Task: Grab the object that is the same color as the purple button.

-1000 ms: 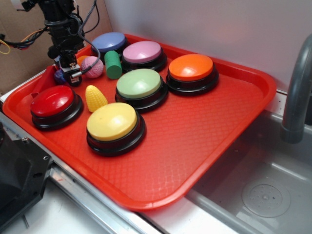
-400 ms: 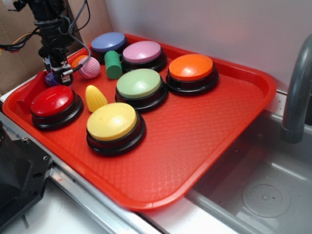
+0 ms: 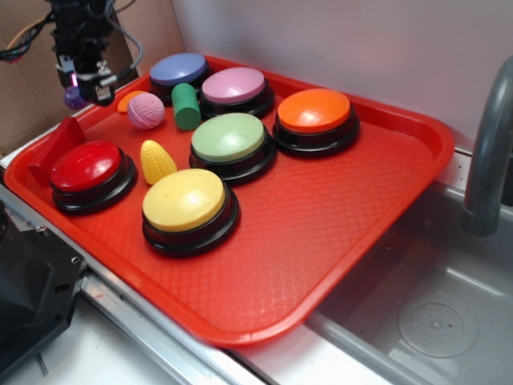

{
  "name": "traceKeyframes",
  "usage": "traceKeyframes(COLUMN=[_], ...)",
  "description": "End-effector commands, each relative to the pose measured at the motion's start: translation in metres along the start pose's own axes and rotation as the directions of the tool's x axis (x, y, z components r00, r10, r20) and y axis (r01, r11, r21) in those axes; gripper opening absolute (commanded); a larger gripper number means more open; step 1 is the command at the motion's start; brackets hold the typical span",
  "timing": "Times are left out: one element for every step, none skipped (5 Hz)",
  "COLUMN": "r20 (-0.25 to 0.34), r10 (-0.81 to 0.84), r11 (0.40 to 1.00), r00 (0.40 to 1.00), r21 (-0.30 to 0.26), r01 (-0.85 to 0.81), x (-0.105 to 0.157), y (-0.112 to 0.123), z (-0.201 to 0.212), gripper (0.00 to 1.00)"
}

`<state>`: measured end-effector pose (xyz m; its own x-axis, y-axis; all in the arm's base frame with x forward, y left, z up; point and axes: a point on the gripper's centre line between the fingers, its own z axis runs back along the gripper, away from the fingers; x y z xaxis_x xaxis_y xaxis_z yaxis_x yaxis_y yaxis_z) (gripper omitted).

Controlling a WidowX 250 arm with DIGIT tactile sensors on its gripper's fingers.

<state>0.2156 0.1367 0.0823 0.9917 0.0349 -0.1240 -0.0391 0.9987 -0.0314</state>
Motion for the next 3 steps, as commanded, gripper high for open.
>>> traceKeyframes(r20=[0.141, 0.146, 0.12], r10=[-0.073, -0.069, -0.044], r11=[0.996, 0.996, 0.999], r00=[0.987, 0.987, 0.992], r21=[-0.035, -0.039, -0.003], r01=[0.079, 0.075, 0.044], x=[0.007, 0.001, -0.001], y=[-0.087, -0.113, -0.118], z=[0.066, 0.071, 0.071], gripper=[0.0, 0.0, 0.0])
